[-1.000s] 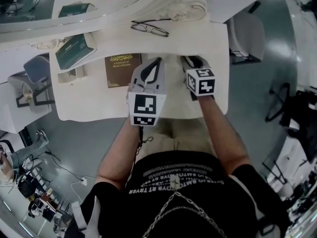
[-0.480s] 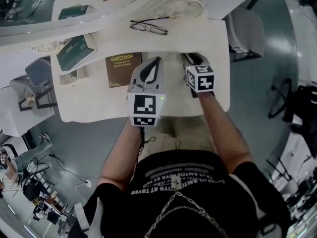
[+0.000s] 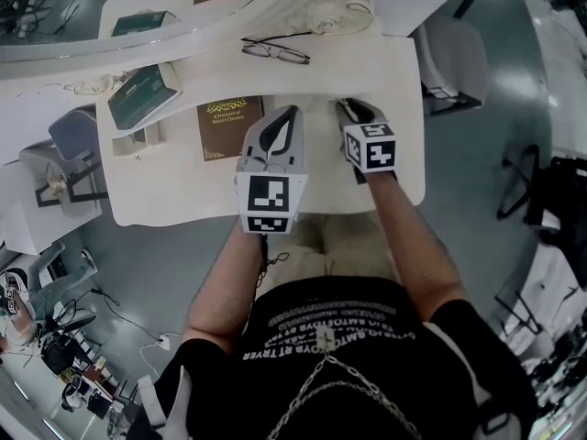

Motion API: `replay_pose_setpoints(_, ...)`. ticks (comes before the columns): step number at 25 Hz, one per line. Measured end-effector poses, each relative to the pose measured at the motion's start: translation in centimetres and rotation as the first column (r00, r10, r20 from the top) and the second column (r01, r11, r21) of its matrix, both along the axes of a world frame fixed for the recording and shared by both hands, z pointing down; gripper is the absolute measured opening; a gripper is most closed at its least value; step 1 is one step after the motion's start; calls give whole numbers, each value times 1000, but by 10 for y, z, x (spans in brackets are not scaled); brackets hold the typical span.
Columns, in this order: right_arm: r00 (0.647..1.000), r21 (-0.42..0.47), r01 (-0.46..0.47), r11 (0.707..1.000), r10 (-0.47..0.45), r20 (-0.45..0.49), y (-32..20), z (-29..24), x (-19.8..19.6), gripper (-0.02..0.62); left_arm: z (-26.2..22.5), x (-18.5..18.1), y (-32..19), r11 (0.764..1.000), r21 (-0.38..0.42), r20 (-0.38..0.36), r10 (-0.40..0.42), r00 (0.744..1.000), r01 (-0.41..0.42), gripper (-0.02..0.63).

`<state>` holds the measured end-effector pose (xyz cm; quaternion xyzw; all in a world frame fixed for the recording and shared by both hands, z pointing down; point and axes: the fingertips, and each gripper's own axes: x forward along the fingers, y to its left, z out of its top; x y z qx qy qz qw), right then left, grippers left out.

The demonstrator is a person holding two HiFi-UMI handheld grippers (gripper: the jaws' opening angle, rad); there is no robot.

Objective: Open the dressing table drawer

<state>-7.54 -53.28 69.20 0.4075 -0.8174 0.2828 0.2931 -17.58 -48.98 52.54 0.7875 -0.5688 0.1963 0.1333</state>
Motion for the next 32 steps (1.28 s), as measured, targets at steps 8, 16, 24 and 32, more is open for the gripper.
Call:
replay_pose_setpoints(8, 1000, 1, -3, 1000, 3, 6, 6, 0, -1, 86, -1, -3, 5, 1000, 2, 4, 0, 1000, 0, 4)
replay_pose_setpoints(16, 1000, -2, -14, 1000, 14, 1, 11, 1, 1, 86, -4, -6, 11, 1000, 9, 8, 3, 1000, -3, 5)
replay_pose_setpoints(24, 1000, -3, -16, 1000, 16, 7, 17, 2, 2, 86, -5, -8, 19, 1000, 9, 8, 5, 1000, -5, 4)
replay_pose_setpoints(32, 1000, -12, -13, 1000, 13, 4, 27, 3, 4, 86, -9, -5, 24, 1000, 14, 5, 9, 1000, -9, 3)
